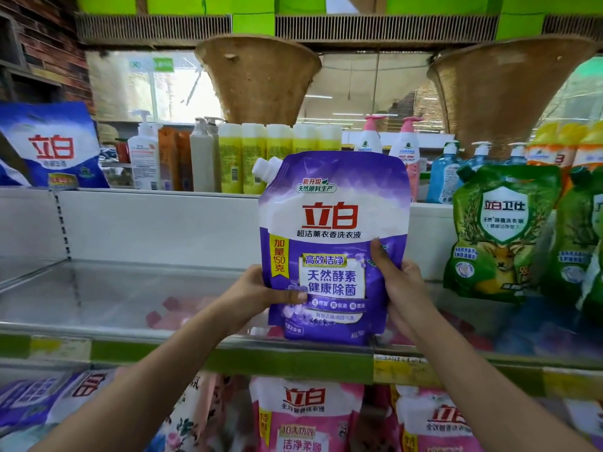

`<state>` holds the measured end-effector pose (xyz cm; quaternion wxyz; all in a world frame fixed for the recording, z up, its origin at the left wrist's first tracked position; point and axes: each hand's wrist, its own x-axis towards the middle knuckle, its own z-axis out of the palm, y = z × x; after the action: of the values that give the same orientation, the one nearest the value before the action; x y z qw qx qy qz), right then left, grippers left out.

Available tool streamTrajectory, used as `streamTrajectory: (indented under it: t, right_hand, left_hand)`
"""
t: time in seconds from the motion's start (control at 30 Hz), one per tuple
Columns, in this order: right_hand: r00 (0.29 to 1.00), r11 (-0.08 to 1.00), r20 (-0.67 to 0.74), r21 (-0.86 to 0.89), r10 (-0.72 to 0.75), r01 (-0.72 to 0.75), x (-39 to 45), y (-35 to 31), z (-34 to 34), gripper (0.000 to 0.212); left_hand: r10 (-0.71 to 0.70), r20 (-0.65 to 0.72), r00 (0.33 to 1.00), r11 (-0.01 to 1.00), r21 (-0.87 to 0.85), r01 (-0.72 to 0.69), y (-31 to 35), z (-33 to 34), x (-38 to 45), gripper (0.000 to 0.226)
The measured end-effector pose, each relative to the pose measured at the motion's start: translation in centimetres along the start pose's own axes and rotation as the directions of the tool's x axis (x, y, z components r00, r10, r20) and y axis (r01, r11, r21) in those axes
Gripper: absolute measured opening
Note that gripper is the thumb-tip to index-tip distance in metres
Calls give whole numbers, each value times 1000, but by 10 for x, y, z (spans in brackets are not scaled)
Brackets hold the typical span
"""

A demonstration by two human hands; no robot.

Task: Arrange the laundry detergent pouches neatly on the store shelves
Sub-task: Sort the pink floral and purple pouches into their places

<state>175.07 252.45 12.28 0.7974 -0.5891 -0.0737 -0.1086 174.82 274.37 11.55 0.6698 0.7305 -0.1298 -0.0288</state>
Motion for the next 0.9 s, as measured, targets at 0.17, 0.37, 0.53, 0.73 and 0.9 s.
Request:
streamTrajectory:
  t: [0.17, 0.37, 0.53, 0.73, 0.9]
  right_hand:
    - [1000, 1000, -16, -8, -10, 10, -3, 1, 3, 23]
    - [996, 998, -81, 38, -47, 50, -19, 3, 5, 41]
    - [947, 991, -291, -61, -135, 122, -61, 8, 20, 59]
    - [923, 979, -336, -142, -188, 147, -135, 39, 84, 56]
    - [955, 991, -277, -110, -106, 78, -191, 82, 158, 52]
  left_hand:
    - [-16, -40, 999, 1000, -17, 16, -7, 2, -5, 49]
    - [157, -232, 960, 984, -52, -173, -5, -8, -31, 67]
    - [201, -334, 921, 966, -91, -244, -6, -27, -84, 46]
    - [170, -288, 942, 962, -157, -222, -35, -77, -164, 26]
    - [63, -251, 966, 977, -181, -110, -68, -134, -229, 16]
